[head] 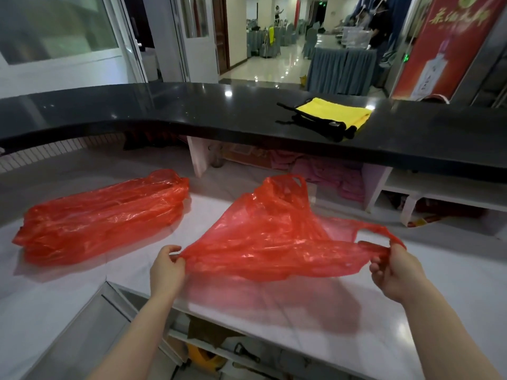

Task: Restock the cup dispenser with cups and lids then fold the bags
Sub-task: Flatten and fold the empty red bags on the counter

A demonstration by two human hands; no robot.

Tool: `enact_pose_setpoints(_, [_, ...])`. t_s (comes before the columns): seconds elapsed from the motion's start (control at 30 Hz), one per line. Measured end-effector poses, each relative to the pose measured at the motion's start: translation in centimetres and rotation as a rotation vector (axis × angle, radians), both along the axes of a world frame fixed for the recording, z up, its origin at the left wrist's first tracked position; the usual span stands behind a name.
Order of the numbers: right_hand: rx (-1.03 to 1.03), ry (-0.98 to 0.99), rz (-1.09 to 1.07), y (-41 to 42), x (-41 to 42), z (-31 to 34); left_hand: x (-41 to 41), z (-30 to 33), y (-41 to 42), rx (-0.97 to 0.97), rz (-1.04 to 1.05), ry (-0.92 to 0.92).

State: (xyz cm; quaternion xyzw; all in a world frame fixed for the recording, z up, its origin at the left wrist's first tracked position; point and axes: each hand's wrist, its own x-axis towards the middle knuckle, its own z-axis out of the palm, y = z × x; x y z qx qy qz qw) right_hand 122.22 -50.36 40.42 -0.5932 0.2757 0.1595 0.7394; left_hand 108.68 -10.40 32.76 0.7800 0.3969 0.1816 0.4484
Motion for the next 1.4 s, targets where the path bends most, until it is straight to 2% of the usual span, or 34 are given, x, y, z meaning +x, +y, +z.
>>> enact_pose_setpoints(0.07, [0.121, 0.047, -0.017, -1.2, 0.0, -0.5, 0.5, 0.0, 0.6, 0.009, -0.018, 0.051])
enact_pose_setpoints(0.13, [0.25, 0.041, -0.081, -1.9, -0.3, -0.9, 1.1, -0.3, 1.5, -0.066, -0.008, 0.075])
enact_pose_setpoints(0.23, [0.415, -0.065, -0.181, -1.8, -0.9, -1.9, 1.8, -0.7, 2.0, -0.33, 0.093, 0.016])
enact_pose_setpoints(0.33, [0.529, -0.069, -0.251, -1.4, -1.2, -2.8, 2.4, -0.5, 1.2, -0.548, 0.198, -0.112])
enact_pose_setpoints(0.4, [0.559, -0.064, -0.298, -1.1, -1.4, -3.2, 2.3, 0.0, 1.3, -0.553, 0.205, -0.151])
enact_pose_setpoints(0.53, [0.57, -0.073, -0.324, -0.8, -2.6, -3.9, 1.0, 1.0, 2.3, -0.342, 0.106, -0.117])
enact_pose_setpoints(0.6, [0.454, -0.051, -0.246, -0.4, -3.4, -4.4, 0.4, 1.3, 2.1, -0.26, 0.023, -0.088])
enact_pose_setpoints(0.73, [-0.037, -0.136, -0.121, 0.9, -4.7, -5.4, 0.0, 1.8, 0.7, -0.223, -0.148, -0.069])
enact_pose_setpoints(0.83, [-0.415, -0.26, -0.133, 1.8, -5.8, -6.1, -0.5, 1.5, -0.1, -0.19, -0.245, -0.054])
enact_pose_setpoints(0.93, [-0.636, -0.491, -0.087, 2.8, -6.3, -6.7, -1.2, 0.8, -0.8, -0.175, -0.291, -0.044])
enact_pose_setpoints(1.03, [-0.896, -0.7, 0.167, 3.5, -5.7, -7.5, -1.7, 0.3, -1.3, -0.171, -0.27, -0.069])
enact_pose_setpoints(1.17, [-1.381, -0.709, 0.549, 3.7, -4.0, -8.4, -2.0, -0.5, -2.1, -0.194, -0.247, -0.081])
enact_pose_setpoints(1.2, [-1.438, -0.692, 0.597, 3.6, -3.8, -8.6, -2.1, -0.7, -2.3, -0.191, -0.243, -0.077])
enact_pose_setpoints(1.27, [-1.416, -0.698, 0.604, 3.1, -4.1, -9.0, -2.3, -1.3, -2.5, -0.183, -0.223, -0.074])
enact_pose_setpoints(1.4, [-1.357, -0.601, 0.437, 2.5, -5.4, -9.7, -2.2, -1.7, -2.2, -0.248, -0.191, -0.084])
